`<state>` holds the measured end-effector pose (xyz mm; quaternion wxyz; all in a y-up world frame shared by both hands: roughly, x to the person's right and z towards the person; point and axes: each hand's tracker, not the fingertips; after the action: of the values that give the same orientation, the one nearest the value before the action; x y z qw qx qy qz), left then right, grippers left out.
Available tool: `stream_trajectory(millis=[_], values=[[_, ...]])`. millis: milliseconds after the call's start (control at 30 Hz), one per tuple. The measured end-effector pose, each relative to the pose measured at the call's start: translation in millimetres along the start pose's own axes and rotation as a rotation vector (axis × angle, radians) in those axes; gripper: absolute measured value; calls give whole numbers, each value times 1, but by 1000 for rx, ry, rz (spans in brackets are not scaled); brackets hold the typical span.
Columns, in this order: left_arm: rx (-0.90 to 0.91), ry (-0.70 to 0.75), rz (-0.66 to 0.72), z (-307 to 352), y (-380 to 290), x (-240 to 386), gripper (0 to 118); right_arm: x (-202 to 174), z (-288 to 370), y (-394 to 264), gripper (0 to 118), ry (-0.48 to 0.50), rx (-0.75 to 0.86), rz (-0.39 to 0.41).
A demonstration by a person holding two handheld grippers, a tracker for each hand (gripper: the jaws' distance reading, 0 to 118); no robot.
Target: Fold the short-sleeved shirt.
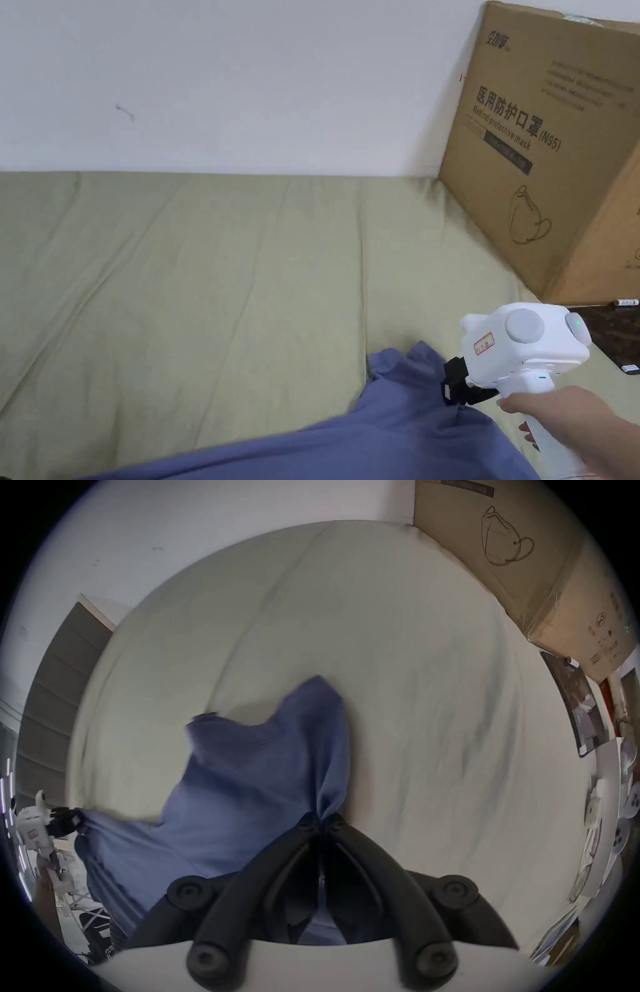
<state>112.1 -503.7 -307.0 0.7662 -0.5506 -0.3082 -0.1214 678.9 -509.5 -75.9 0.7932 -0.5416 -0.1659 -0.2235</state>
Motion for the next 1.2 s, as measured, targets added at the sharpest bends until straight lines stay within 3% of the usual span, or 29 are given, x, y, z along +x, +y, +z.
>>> stream_trajectory(millis=[100,233,400,533,600,767,867,1067,1200], values=[[38,-1,18,8,1,-3,2,-4,25,-5,0,-18,103,21],[94,-12,63,24,12,-5,2,6,60,4,0,96,185,-93],[198,-9,73,43,32,-4,2,-4,92,13,0,24,319,-32],[277,-5,84,58,45,-3,2,-10,113,11,0,49,436,-110],[308,-16,88,67,46,-3,2,-15,123,1,0,75,434,-133],[335,-42,48,92,24,4,2,-12,150,-44,0,74,461,-102],[317,-89,53,103,-8,1,2,3,166,-95,0,141,447,-162],[176,-134,4,99,-76,-2,2,14,171,-209,0,111,281,-126],[61,-165,24,83,-114,-1,3,29,141,-250,0,78,164,-180]])
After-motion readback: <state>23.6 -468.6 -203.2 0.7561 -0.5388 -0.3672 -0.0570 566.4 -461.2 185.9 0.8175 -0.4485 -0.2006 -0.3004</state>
